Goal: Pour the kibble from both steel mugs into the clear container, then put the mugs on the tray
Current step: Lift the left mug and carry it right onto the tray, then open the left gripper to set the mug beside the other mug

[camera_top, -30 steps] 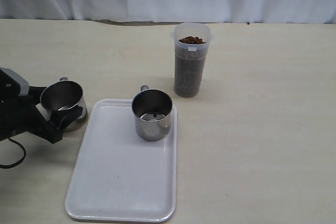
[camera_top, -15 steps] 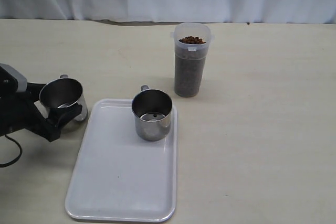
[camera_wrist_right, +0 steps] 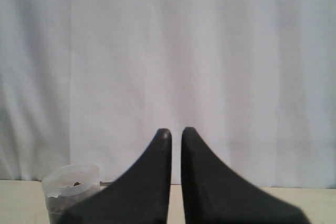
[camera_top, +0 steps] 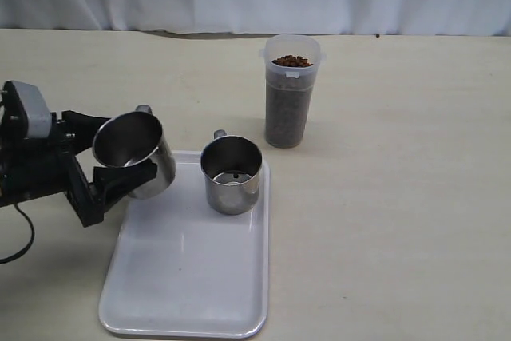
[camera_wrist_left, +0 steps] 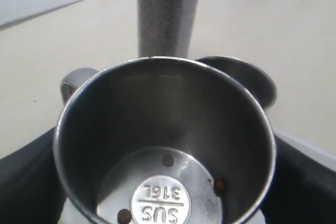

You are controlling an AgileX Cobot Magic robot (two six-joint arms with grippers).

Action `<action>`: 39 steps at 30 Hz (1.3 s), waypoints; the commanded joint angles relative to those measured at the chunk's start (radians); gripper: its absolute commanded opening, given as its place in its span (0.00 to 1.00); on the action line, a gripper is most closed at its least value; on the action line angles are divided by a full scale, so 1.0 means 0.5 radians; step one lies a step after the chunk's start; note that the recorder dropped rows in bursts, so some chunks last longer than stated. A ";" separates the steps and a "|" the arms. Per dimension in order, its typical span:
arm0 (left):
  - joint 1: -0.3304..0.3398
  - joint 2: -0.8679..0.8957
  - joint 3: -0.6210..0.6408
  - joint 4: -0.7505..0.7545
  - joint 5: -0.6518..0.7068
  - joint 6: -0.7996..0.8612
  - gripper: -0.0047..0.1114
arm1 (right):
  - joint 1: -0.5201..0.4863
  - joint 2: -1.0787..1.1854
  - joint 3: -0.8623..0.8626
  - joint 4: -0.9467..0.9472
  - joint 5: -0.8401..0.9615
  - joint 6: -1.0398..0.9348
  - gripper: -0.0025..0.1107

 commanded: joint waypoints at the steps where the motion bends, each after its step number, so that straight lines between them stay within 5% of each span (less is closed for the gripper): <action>1: -0.161 0.059 -0.079 -0.062 0.130 -0.018 0.04 | -0.012 -0.010 0.010 0.004 0.022 -0.008 0.07; 20: -0.228 0.319 -0.163 -0.136 0.088 -0.014 0.05 | -0.012 -0.010 0.010 0.004 0.026 -0.008 0.07; 27: -0.228 0.319 -0.163 -0.074 0.096 -0.011 0.47 | -0.012 -0.010 0.010 0.004 0.026 -0.008 0.07; 39: -0.228 0.319 -0.163 -0.077 0.097 -0.011 0.68 | -0.012 -0.010 0.010 0.004 0.034 -0.003 0.07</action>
